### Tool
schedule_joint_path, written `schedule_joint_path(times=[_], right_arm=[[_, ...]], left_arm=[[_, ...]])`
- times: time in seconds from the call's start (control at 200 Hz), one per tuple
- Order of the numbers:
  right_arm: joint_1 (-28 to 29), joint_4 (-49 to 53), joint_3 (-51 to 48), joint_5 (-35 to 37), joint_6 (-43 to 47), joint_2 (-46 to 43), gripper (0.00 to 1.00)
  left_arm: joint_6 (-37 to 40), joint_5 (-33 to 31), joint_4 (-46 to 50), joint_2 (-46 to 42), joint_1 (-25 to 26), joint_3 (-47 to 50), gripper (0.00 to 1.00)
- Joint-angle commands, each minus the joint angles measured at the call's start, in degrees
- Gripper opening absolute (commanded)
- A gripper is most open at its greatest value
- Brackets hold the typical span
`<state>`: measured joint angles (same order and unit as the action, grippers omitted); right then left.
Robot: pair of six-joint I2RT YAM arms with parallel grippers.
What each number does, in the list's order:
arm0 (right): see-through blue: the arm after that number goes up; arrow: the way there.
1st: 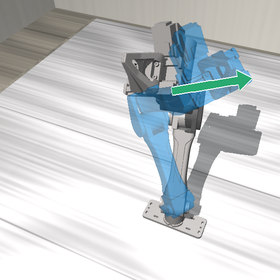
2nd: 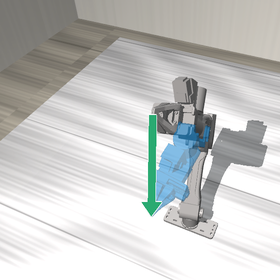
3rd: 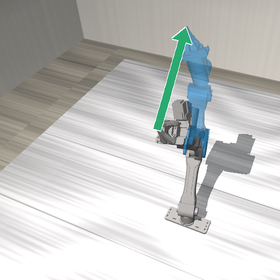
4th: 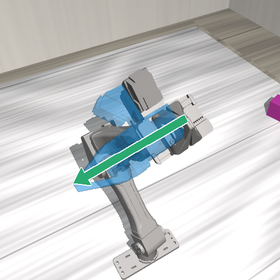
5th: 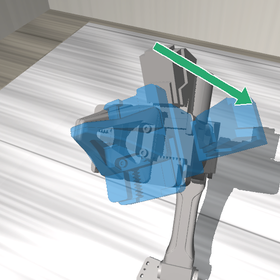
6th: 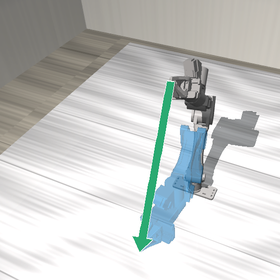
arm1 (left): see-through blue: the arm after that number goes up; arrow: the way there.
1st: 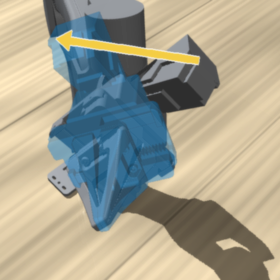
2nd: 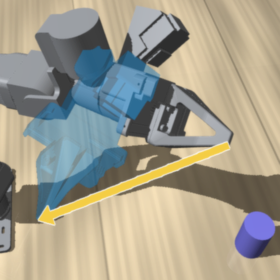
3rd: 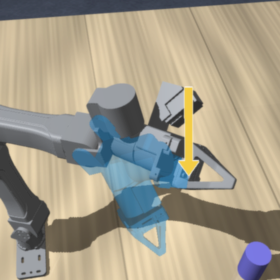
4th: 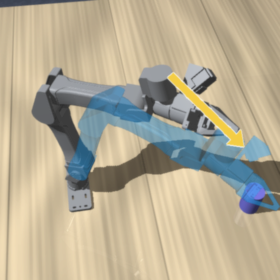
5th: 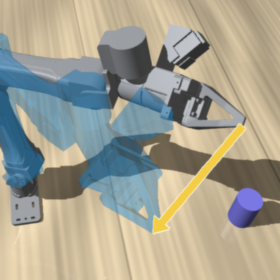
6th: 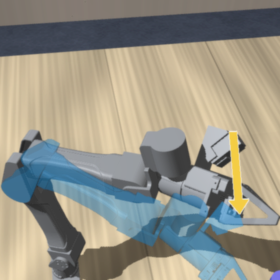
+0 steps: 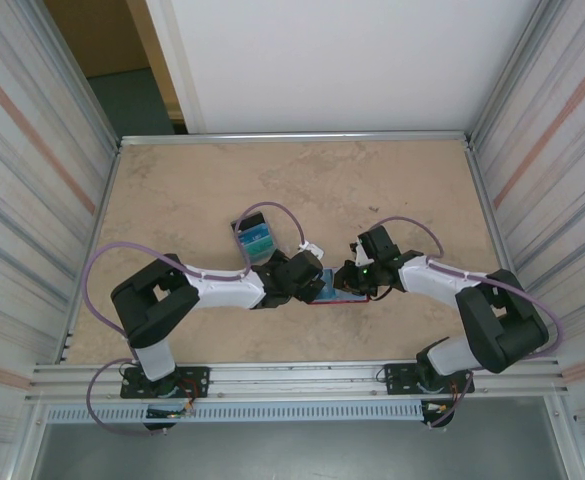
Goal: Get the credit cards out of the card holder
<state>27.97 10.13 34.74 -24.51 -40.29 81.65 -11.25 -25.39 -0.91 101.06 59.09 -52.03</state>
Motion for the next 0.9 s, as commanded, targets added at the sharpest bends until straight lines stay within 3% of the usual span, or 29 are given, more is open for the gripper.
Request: schedule_joint_path(times=[0.0,0.411,0.892], right_arm=[[-0.37,-1.59,-0.6,-1.67,-0.85,0.91,0.16],[-0.37,-3.29,-1.16,-2.37,-1.14,3.05,0.15],[-1.67,-11.41,-3.4,-9.19,-3.65,3.74,0.13]], left_arm=[[1.23,-1.35,4.07,0.58,-0.3,0.59,0.99],[1.05,-1.06,3.96,0.87,-0.29,0.44,0.99],[-0.05,-0.37,5.1,0.56,-0.02,0.55,0.99]])
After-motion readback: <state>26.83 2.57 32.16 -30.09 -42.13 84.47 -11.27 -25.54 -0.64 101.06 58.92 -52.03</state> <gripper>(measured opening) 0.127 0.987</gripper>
